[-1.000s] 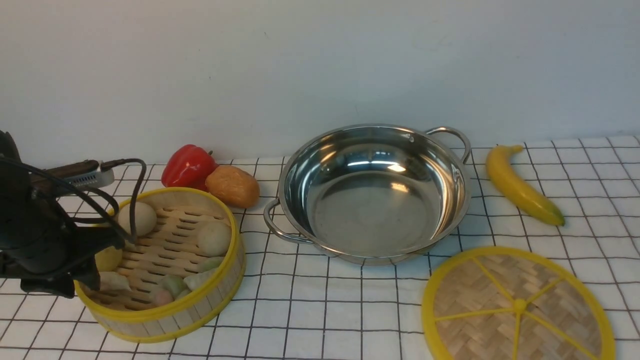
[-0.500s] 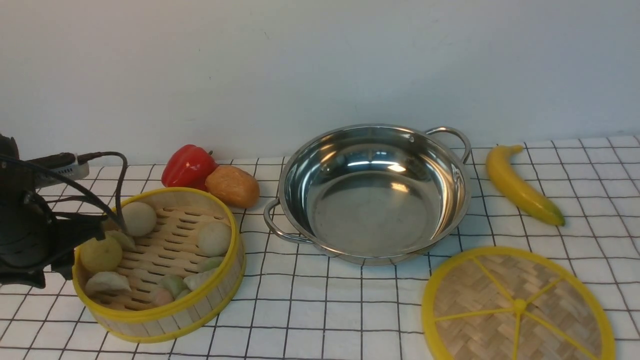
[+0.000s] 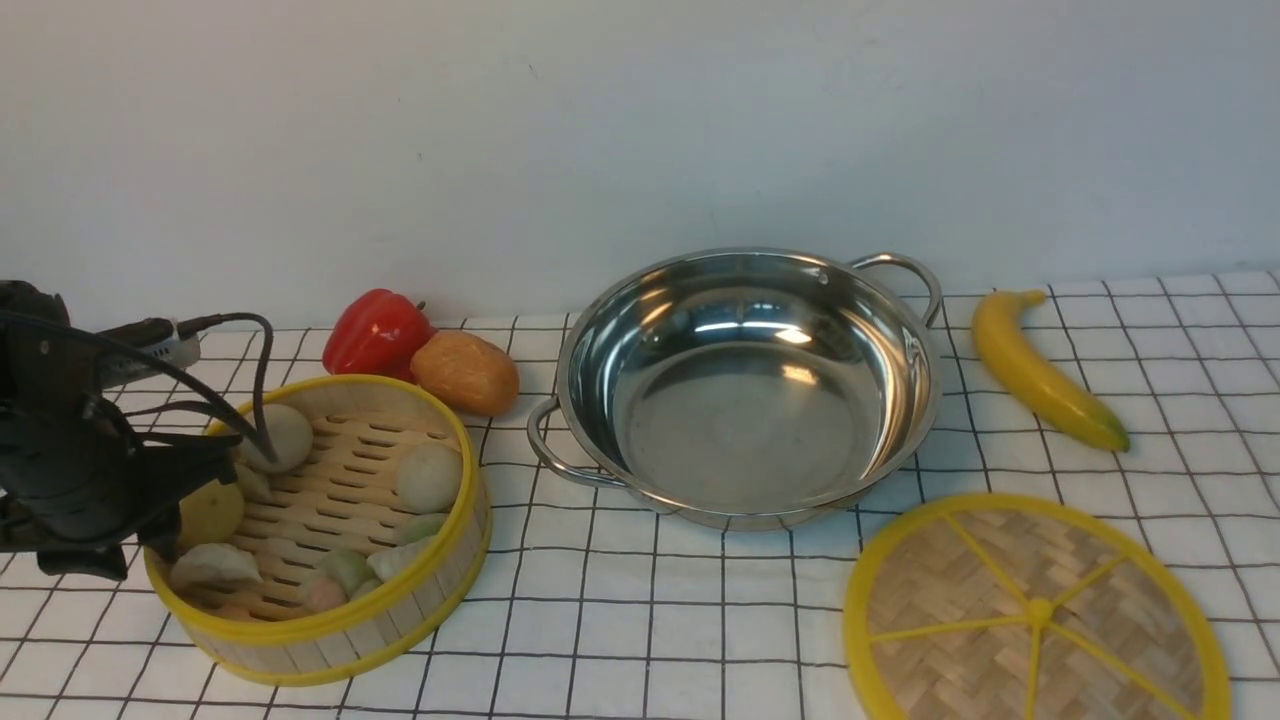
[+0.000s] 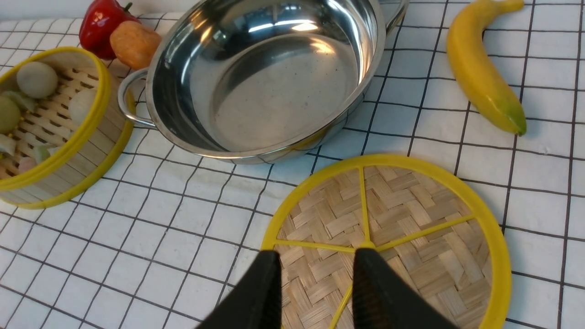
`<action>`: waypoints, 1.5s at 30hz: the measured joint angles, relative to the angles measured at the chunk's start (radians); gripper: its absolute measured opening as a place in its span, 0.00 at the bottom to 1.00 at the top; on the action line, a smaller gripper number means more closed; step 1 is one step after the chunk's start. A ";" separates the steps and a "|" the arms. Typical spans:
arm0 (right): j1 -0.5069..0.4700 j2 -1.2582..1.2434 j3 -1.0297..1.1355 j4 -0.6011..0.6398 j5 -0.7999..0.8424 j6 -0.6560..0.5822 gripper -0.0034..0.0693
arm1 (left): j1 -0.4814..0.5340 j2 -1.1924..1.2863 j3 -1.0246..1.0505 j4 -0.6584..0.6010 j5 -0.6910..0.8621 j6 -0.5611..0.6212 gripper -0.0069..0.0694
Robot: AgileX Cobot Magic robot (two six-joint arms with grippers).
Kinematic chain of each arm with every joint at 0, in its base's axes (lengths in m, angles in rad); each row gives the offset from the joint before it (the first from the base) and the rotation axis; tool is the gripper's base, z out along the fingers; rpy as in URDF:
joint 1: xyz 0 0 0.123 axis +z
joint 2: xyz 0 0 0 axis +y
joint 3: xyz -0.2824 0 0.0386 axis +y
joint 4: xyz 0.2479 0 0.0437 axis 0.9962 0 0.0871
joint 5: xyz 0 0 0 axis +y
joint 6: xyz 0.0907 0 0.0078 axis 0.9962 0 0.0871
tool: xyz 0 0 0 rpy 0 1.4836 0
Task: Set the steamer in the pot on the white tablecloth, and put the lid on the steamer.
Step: 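Grasp the rim of the steamer basket holding the buns with the left gripper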
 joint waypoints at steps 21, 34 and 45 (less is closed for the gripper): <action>0.000 0.000 0.000 0.000 0.000 0.000 0.38 | 0.002 0.078 -0.008 0.027 -0.055 -0.032 0.19; 0.000 0.000 0.000 0.000 0.000 0.000 0.38 | 0.002 0.081 -0.008 0.028 -0.061 -0.041 0.14; 0.000 0.000 0.000 0.000 0.000 0.000 0.38 | 0.041 0.081 -0.010 0.058 -0.004 -0.011 0.14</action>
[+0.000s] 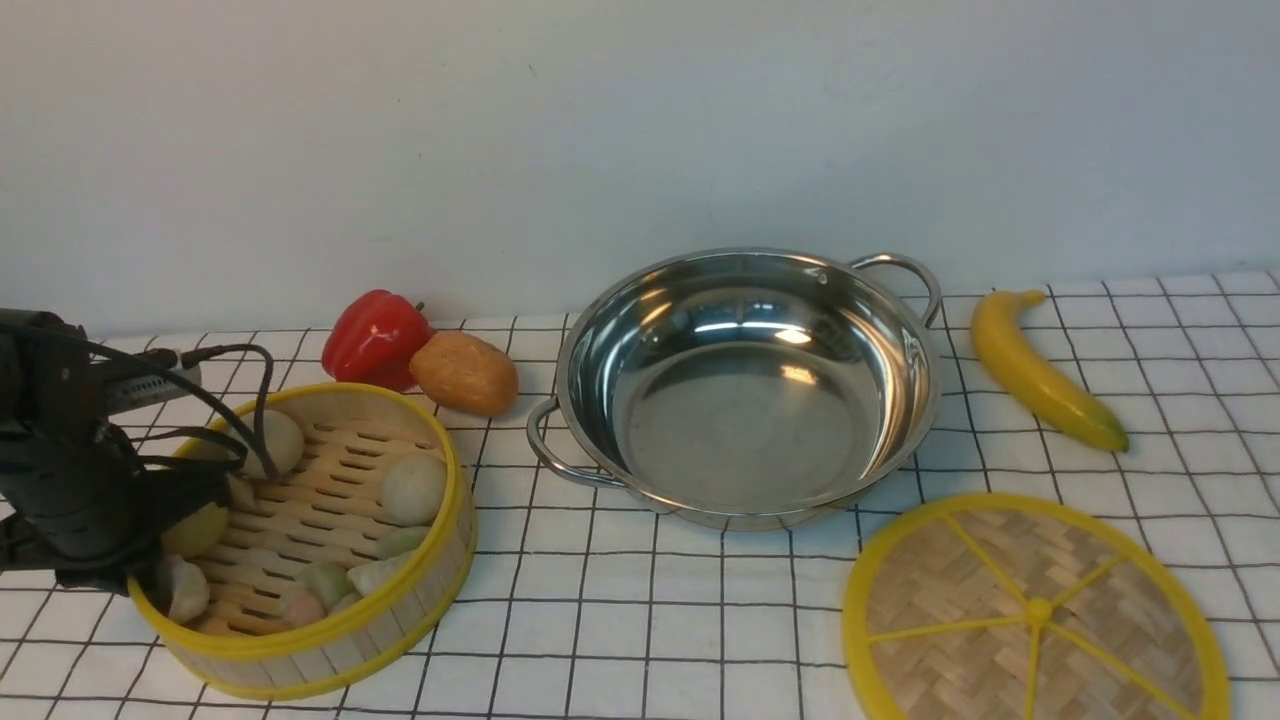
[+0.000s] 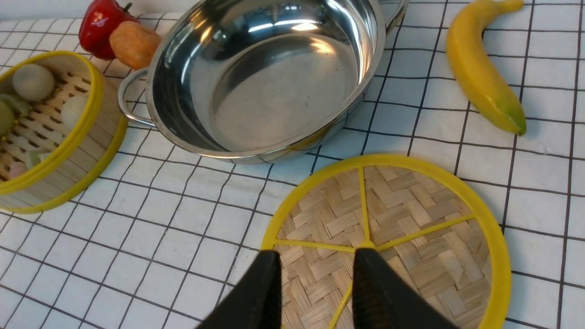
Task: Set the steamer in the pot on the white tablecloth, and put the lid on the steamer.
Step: 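Grasp the rim of the steamer basket holding the buns with the left gripper, then place the bamboo steamer basket with dumplings into the steel pot with the left gripper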
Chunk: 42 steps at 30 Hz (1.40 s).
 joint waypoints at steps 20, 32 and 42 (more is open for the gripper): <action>0.000 0.000 0.000 0.000 0.000 0.000 0.38 | 0.148 -0.146 0.003 -0.069 0.133 0.262 0.14; 0.000 0.000 0.000 0.000 0.007 0.000 0.38 | 0.148 -0.146 0.001 -0.150 0.137 0.344 0.15; 0.000 0.000 0.000 0.000 0.007 0.000 0.38 | 0.135 -0.146 -0.241 -0.209 0.297 0.407 0.15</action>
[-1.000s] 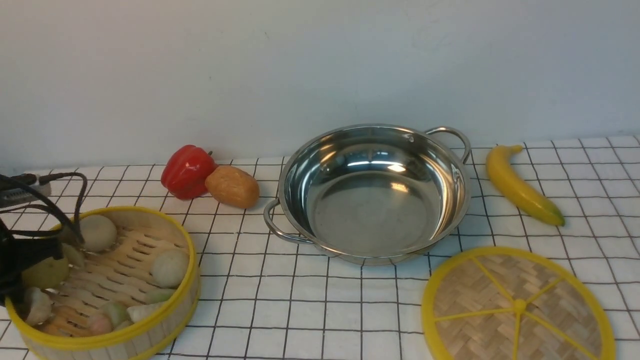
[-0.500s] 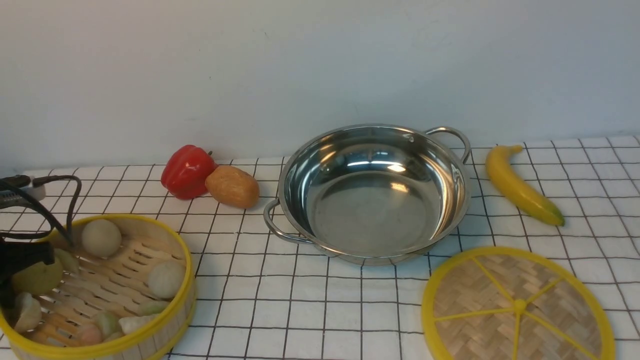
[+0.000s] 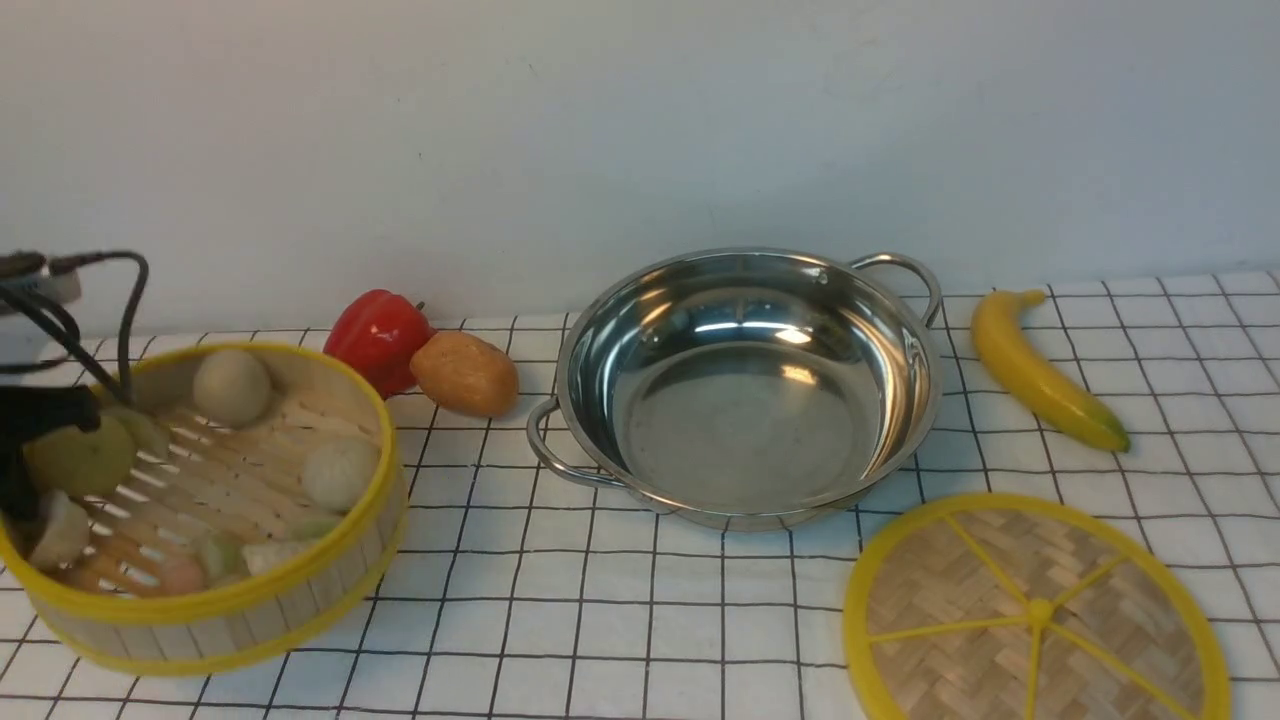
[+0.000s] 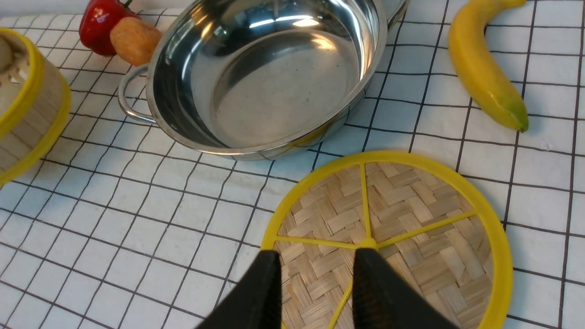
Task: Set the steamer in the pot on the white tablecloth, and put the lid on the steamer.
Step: 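Place the bamboo steamer basket with dumplings into the steel pot with the left gripper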
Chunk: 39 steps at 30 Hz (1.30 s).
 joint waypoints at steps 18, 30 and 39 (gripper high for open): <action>0.000 0.000 0.000 0.000 0.002 0.000 0.38 | -0.468 0.181 -0.418 -0.151 0.053 -0.044 0.15; 0.000 0.000 0.000 0.000 0.016 0.000 0.38 | -0.663 0.496 -0.805 -0.116 0.136 -0.110 0.15; 0.000 0.000 0.000 0.000 0.019 0.000 0.38 | -0.689 0.637 -0.948 -0.103 0.178 -0.120 0.15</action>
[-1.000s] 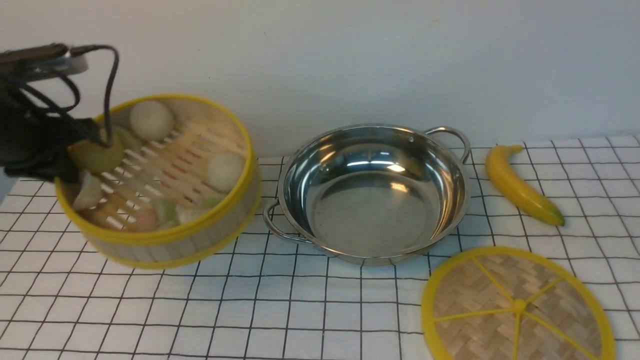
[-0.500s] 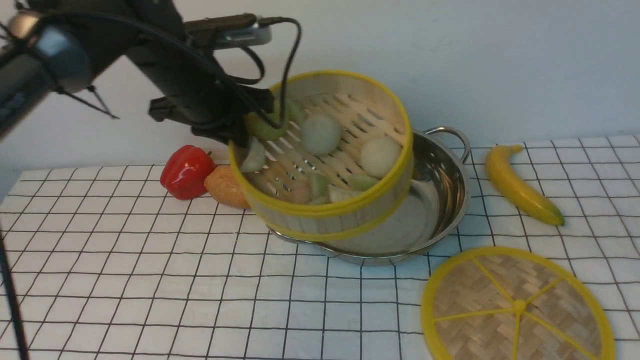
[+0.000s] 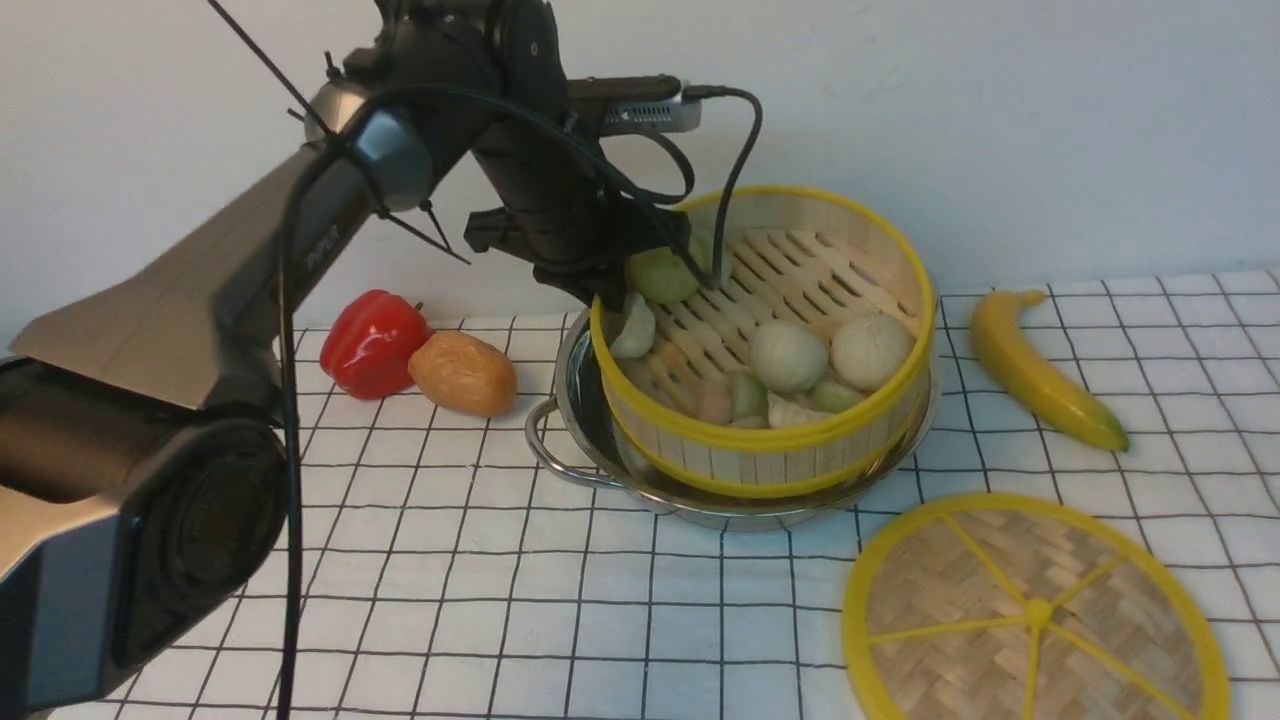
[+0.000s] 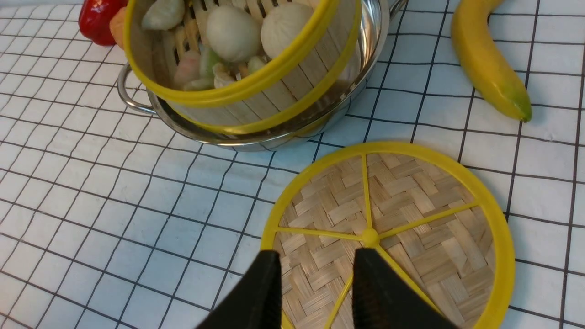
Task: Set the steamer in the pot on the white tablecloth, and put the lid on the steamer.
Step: 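Place the bamboo steamer basket with dumplings into the steel pot with the left gripper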
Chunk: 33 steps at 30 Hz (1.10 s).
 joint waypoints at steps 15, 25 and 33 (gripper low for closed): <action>0.000 0.000 -0.001 0.000 0.000 0.003 0.38 | 0.000 0.078 -0.005 0.055 -0.057 -0.024 0.15; 0.000 0.000 -0.001 0.000 0.000 0.003 0.38 | 0.000 0.128 -0.006 0.053 -0.083 -0.025 0.15; 0.000 0.000 -0.001 0.000 0.000 0.003 0.38 | 0.000 0.129 -0.007 0.047 -0.091 -0.031 0.20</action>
